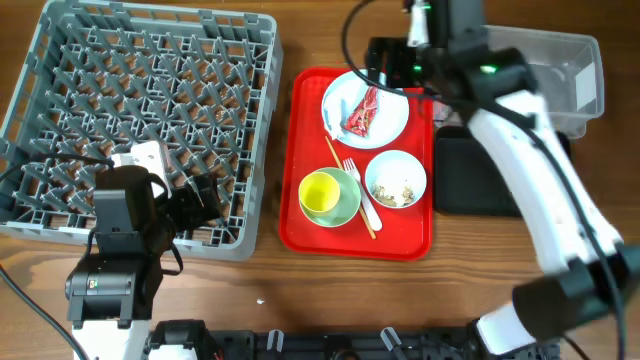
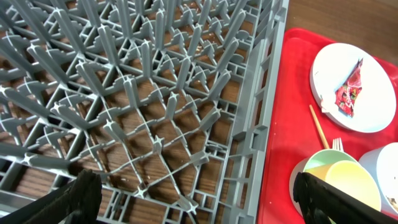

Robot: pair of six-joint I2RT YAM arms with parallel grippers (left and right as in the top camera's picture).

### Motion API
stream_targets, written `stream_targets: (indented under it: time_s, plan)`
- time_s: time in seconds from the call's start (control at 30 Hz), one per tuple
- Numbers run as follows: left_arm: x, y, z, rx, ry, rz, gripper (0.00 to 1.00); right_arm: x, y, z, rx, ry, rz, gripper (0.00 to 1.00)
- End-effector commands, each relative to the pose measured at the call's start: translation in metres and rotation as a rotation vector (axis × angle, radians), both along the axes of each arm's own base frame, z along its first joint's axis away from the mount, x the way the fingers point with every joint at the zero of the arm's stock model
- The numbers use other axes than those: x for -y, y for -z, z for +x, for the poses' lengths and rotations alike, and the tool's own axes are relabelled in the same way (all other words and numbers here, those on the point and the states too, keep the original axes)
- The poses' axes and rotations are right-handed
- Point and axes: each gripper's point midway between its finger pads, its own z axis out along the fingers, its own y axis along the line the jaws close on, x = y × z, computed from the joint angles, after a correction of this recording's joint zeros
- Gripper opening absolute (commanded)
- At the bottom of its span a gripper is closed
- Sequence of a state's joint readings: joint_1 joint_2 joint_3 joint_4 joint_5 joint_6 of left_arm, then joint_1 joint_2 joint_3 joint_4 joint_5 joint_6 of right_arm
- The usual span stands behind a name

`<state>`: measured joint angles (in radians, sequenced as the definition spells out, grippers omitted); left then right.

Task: Sort waste into correct bins and load items into the dishwasher rack
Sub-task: 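Grasp the red snack wrapper on the white plate with the right gripper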

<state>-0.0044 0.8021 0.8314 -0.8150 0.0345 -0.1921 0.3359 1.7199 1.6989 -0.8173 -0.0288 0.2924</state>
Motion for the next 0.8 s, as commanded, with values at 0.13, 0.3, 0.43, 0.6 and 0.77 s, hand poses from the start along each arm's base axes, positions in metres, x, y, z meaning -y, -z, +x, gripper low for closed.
stream_targets:
  time_s: [0.13,0.3,0.43,0.6,0.77]
  plan:
    - [-0.001,-0.007,0.002,0.018,-0.003,0.005,1.0,-0.019,0.153,0.026,-0.296,0.216,-0.034,0.99]
    - [0.0,-0.007,0.002,0.017,-0.001,0.002,1.0,-0.014,0.212,0.021,-0.402,0.258,-0.089,0.99]
    - [0.0,-0.007,0.002,0.017,-0.001,0.002,1.0,-0.013,0.234,0.016,-0.449,0.276,-0.099,0.87]
    - [0.0,-0.007,0.002,0.018,-0.001,0.002,1.0,-0.009,0.243,0.004,-0.488,0.276,-0.121,0.61]
    - [0.0,-0.007,0.002,0.018,-0.001,0.002,1.0,-0.018,0.247,0.004,-0.492,0.247,-0.077,0.63]
